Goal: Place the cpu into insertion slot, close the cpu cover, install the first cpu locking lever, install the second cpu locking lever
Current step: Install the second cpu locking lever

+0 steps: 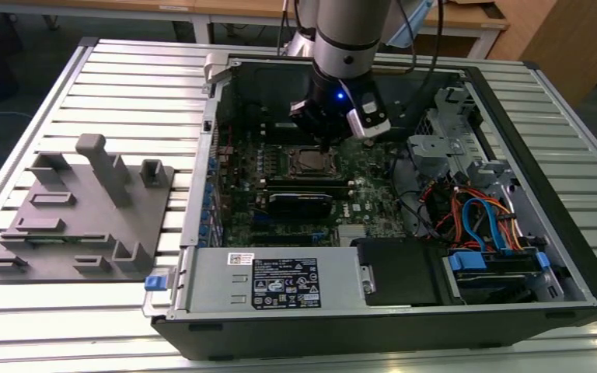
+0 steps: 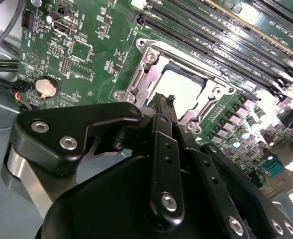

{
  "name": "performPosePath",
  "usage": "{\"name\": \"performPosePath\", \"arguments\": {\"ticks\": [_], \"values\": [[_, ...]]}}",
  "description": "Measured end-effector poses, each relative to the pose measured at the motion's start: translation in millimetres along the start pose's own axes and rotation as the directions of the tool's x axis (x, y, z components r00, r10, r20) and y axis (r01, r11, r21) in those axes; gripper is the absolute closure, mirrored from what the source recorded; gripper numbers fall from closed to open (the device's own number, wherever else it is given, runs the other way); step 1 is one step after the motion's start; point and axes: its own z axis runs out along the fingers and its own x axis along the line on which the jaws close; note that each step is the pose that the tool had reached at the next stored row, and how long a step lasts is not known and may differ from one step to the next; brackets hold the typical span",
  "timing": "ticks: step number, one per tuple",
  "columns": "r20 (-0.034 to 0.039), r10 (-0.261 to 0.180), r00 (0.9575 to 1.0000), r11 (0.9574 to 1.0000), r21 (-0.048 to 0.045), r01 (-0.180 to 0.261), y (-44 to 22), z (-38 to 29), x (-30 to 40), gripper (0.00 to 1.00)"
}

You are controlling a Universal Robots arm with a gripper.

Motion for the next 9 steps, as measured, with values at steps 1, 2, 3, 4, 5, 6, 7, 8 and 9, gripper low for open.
{"name": "performPosePath", "arguments": {"ticks": [1,2,3,4,5,6,7,8,9], "values": [[0.0,0.0,1.0,1.0,0.0,0.0,-0.4,-0.1,0.0,0.9],[0.0,0.0,1.0,1.0,0.0,0.0,-0.8,-0.1,0.0,0.9],[0.0,0.0,1.0,1.0,0.0,0.0,-1.2,-0.1,-0.1,0.9],[0.0,0.0,1.0,1.0,0.0,0.0,-1.6,-0.1,-0.1,0.9],[0.0,0.0,1.0,1.0,0.0,0.0,-2.1,-0.2,-0.2,0.9],[0.0,0.0,1.0,1.0,0.0,0.0,-2.5,-0.2,-0.2,0.9],[0.0,0.0,1.0,1.0,0.0001,0.0,-2.9,-0.3,-0.2,0.9],[0.0,0.0,1.0,1.0,0.0,0.0,-3.3,-0.3,-0.2,0.9],[0.0,0.0,1.0,1.0,0.0001,0.0,-3.6,-0.3,-0.3,0.9]]}}
